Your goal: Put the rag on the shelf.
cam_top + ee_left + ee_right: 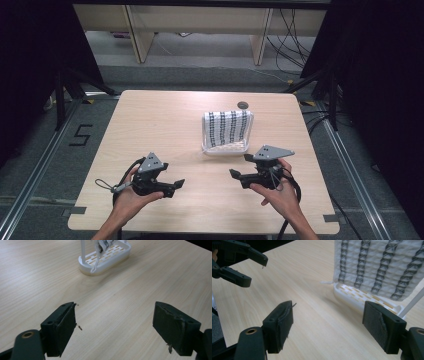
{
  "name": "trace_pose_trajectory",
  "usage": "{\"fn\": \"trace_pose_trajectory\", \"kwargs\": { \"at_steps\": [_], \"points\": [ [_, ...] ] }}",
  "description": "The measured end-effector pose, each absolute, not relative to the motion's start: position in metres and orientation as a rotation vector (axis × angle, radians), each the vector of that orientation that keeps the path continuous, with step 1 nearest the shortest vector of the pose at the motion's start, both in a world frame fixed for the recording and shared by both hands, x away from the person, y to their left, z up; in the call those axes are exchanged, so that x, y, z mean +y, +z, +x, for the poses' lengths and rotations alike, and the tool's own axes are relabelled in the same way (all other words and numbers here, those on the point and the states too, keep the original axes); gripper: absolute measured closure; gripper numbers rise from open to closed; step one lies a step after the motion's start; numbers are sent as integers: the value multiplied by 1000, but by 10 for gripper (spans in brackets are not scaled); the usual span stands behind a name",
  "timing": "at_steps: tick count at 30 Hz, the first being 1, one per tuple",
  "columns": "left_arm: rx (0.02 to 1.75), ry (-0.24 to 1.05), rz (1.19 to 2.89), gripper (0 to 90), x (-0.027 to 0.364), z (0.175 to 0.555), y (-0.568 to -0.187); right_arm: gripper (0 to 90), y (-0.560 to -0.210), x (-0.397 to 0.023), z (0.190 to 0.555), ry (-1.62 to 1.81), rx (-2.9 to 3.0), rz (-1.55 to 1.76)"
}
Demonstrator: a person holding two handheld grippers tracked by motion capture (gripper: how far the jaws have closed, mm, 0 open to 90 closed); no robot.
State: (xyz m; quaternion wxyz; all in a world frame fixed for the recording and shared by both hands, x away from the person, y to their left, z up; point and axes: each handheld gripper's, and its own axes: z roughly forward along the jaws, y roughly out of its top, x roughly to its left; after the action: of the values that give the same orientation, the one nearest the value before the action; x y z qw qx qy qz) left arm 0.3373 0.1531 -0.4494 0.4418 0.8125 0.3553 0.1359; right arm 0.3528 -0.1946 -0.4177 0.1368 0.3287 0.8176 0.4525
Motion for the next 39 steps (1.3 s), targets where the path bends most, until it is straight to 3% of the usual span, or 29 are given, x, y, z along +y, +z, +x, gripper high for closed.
{"fn": "trace_pose_trajectory", "kwargs": {
  "at_steps": [26,39],
  "points": [
    [884,344,2019,181,166,303,-470,250,-449,-210,324,1308,2412,1009],
    [861,335,2072,181,166,288,-484,180,-469,-215,308,1254,2405,1008]
  ]
}}
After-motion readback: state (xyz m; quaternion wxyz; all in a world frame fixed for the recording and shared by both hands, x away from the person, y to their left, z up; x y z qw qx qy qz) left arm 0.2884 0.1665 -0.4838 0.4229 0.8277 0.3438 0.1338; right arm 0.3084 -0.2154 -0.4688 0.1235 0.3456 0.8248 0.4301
